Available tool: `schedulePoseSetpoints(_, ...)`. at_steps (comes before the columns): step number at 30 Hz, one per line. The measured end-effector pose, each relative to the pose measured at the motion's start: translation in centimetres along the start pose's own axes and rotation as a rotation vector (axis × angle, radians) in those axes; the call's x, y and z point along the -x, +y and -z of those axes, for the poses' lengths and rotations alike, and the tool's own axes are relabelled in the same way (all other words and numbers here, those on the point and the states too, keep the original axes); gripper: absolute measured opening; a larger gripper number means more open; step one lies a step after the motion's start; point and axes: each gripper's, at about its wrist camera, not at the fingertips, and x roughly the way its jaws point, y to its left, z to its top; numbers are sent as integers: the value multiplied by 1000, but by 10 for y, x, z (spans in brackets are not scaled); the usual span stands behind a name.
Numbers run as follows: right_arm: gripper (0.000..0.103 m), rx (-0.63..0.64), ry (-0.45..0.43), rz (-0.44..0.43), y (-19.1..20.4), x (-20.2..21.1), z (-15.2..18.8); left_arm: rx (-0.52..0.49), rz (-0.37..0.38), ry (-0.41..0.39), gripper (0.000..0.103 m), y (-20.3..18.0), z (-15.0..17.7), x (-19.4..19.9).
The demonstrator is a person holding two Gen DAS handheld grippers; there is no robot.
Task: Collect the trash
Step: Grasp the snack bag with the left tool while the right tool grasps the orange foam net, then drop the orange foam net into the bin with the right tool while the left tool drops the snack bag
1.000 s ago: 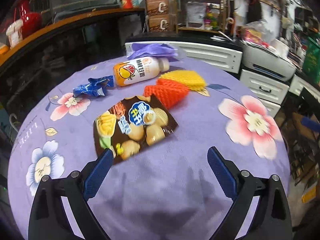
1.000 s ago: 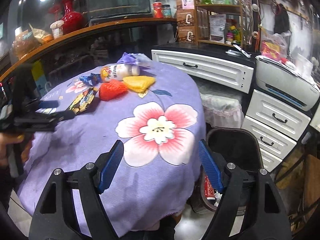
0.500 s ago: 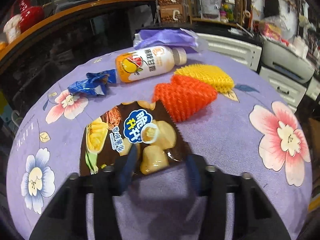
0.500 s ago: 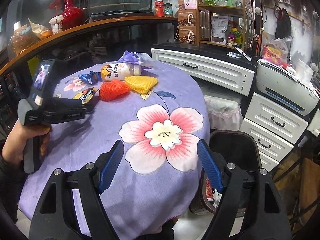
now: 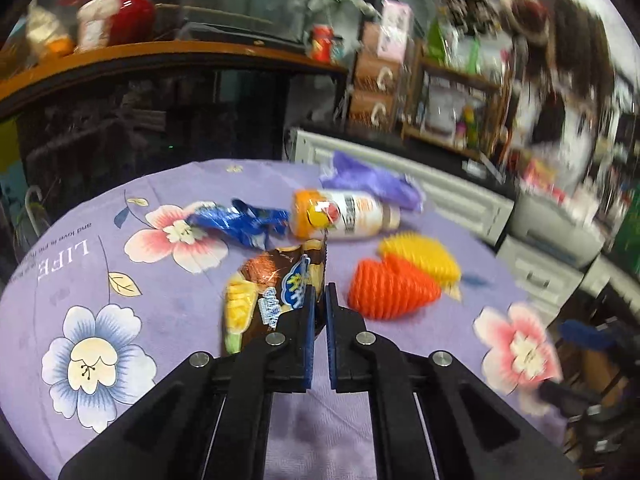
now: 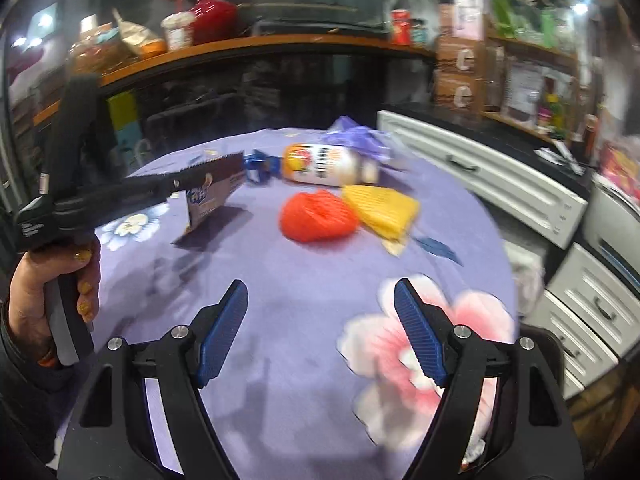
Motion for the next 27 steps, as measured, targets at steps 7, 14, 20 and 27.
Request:
schedulePoseSetpoints(7,64,100,67,-19,17,-55,-35,65,52,-84,5,15,-10,21)
schedulePoseSetpoints(14,40,188,152,52,24,-115,-48,80,71,-117,4,18,-12,29)
schedulePoseSetpoints(20,12,186,185,45,23,-128,-43,109,75,-136,4,25,-12,32)
schedulePoseSetpoints(27,11,130,142,-18,22,-98,-34,101,81,-145,4,22,-10,33)
